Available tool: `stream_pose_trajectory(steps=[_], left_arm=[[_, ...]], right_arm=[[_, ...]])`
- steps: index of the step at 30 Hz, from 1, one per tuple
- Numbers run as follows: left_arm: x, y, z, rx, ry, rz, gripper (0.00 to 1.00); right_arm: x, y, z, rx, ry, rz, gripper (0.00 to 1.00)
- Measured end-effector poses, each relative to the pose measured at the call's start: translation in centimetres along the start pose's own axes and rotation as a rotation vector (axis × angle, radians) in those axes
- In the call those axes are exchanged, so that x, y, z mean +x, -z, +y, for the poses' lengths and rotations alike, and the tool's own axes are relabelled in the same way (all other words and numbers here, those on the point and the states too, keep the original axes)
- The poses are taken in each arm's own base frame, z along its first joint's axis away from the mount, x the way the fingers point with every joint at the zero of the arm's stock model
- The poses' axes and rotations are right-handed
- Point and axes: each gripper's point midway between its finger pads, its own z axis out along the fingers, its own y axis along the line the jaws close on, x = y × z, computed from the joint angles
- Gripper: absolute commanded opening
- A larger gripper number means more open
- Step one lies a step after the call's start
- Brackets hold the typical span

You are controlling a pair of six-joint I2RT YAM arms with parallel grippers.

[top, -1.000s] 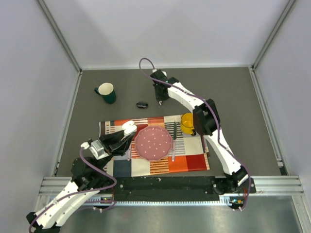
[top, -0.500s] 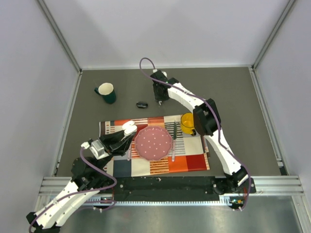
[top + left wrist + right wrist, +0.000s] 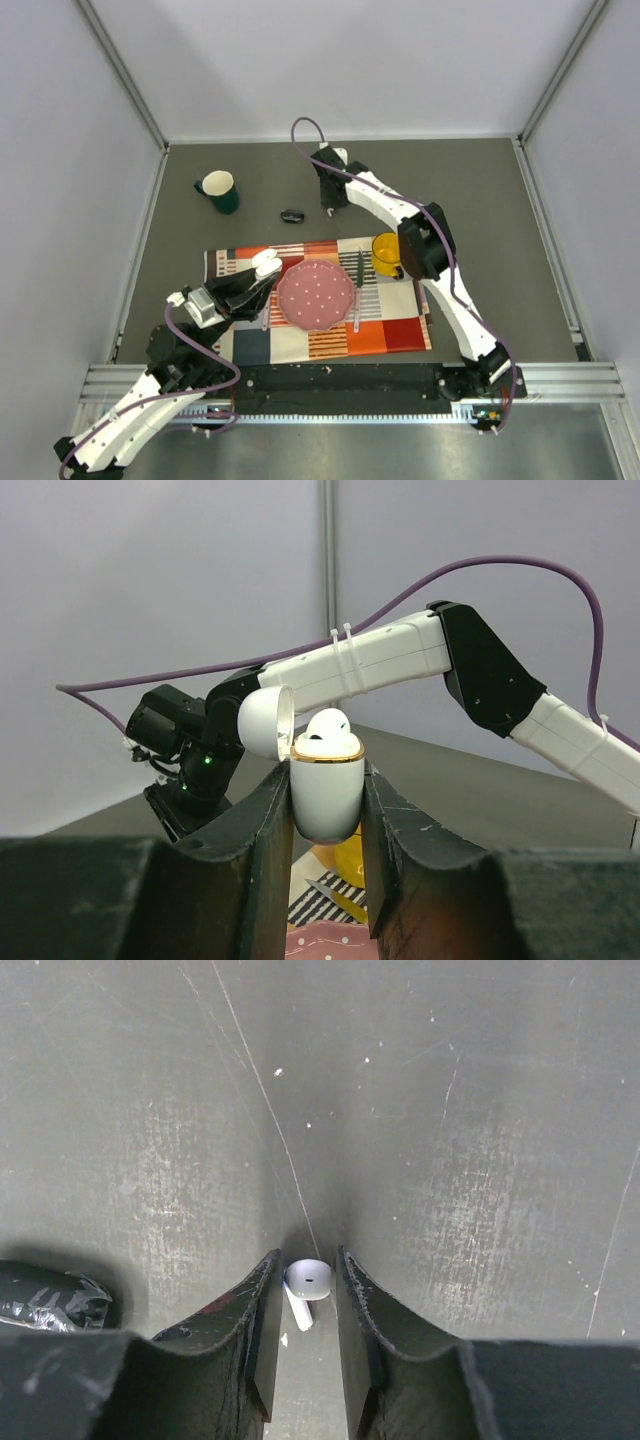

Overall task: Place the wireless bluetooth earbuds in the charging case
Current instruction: Pick up the earbud from the center of the board.

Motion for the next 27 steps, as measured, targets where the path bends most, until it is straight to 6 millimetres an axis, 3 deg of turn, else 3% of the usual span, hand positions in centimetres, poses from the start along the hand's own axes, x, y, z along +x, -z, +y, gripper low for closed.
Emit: stream_pose_trajectory(steps=[9, 27], left_arm=[[0.0, 0.0, 0.01, 0.0, 0.0, 0.0, 0.0], [0.13, 0.02, 0.08, -0.004, 0.0, 0.008, 0.0]], right_arm=[[0.13, 0.08, 0.44, -0.007, -0.004, -0.001, 0.35], [0.26, 0.17, 0.43, 0.041, -0.023, -0.026, 0.32]])
